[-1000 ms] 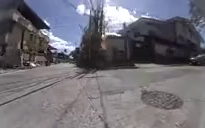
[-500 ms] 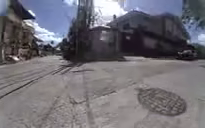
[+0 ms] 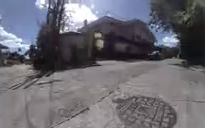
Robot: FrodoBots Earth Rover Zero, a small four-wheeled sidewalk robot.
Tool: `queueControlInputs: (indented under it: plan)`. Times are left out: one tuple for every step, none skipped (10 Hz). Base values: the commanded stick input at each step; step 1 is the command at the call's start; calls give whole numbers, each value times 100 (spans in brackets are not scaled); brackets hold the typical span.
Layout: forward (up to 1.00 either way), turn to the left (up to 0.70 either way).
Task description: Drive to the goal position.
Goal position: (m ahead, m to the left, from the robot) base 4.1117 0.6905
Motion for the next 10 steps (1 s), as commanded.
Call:
queueControlInputs:
  plan:
    - [100, 13]
    - [100, 11]
    - [100, 9]
    - [100, 6]
    - [100, 4]
    - [100, 2]
    - [100, 0]
    - [100, 0]
    - [100, 0]
    - [100, 4]
